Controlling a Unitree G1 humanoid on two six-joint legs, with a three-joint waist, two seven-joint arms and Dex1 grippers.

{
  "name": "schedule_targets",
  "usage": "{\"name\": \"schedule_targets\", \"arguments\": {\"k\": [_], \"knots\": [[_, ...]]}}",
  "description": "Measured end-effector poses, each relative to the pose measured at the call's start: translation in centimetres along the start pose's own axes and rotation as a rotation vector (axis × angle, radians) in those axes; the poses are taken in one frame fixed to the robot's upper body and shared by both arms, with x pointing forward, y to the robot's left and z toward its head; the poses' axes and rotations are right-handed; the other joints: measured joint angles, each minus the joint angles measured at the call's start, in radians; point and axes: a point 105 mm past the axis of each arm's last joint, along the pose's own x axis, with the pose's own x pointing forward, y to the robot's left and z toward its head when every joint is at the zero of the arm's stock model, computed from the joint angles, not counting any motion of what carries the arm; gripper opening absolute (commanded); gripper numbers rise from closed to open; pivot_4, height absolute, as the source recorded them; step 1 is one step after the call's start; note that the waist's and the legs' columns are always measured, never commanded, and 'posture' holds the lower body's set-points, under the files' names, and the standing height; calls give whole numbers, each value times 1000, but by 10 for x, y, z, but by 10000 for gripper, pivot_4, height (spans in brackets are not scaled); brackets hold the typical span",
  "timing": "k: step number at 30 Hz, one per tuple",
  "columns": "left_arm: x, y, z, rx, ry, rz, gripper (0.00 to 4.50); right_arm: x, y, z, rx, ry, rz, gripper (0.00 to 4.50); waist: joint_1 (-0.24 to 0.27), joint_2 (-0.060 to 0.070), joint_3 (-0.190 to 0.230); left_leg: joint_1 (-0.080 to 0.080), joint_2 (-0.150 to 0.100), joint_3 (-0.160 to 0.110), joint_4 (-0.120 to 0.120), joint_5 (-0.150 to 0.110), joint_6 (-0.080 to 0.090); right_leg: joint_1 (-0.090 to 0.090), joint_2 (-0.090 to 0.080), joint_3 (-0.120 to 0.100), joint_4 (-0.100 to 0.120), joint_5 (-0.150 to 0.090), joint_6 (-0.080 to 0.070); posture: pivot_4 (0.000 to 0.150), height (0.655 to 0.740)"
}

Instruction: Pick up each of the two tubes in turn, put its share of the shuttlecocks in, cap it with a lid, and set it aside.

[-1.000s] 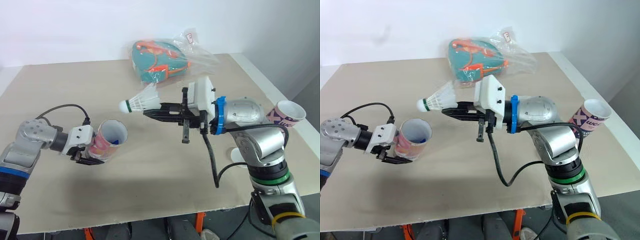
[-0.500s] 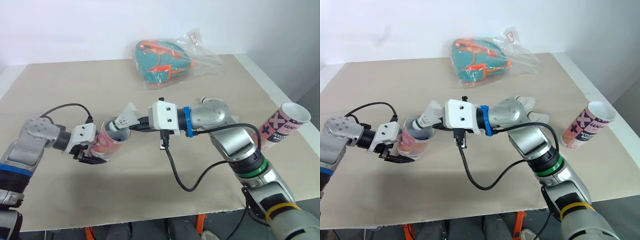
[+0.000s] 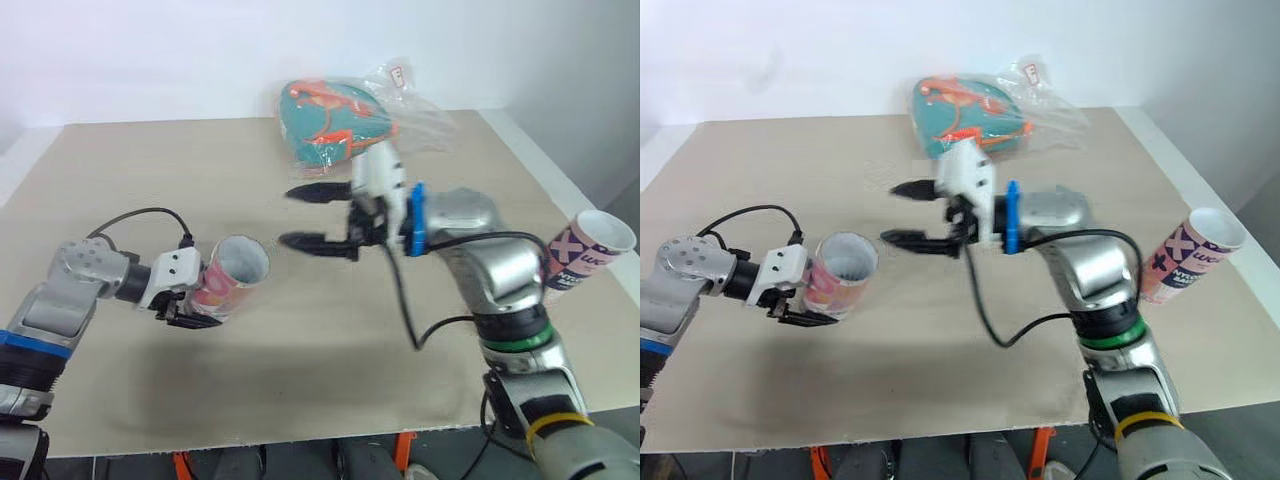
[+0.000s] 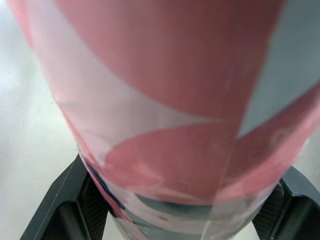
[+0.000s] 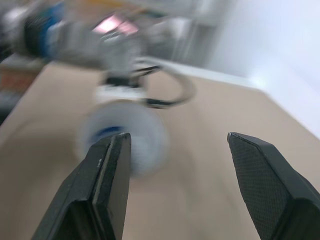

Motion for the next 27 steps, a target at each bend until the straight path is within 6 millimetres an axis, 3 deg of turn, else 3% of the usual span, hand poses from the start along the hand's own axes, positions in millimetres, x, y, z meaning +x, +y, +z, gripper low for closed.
{"name": "schedule_targets", "arguments": {"k": [6,12,19,22,25,27], "knots": [[9,-8,5,-45,-67,-21,30847,-92,-15,-19,121,93,-359,33420,6,0,0,-3,-1,0,0,-1,0,-1,-1,-2,-1,-1,-1,1500,7387],[13,-11,6,-50,-76,-36,30847,-181,1,-45,217,305,-628,33420,-3,1,0,0,1,0,1,-1,1,0,1,-1,0,-2,3,1500,7387],[17,-9,4,-27,-76,-46,30847,-199,2,-57,254,351,-698,33420,-12,0,1,5,2,5,2,2,3,3,2,3,0,1,1,1500,7387],[18,-7,3,-12,-70,-47,30847,-193,-2,-80,322,338,-699,33420,-14,-2,0,7,2,5,2,2,4,4,2,4,0,1,0,1500,7387],[20,-6,5,0,-77,-49,30847,-191,-6,-118,425,371,-711,33420,-14,-1,0,6,1,6,2,2,4,3,2,5,0,1,0,1500,7387],[20,-7,5,3,-81,-51,30847,-196,-10,-127,441,389,-734,33420,-12,-1,0,6,1,6,2,2,4,3,2,5,0,3,5,1500,7387]]}}
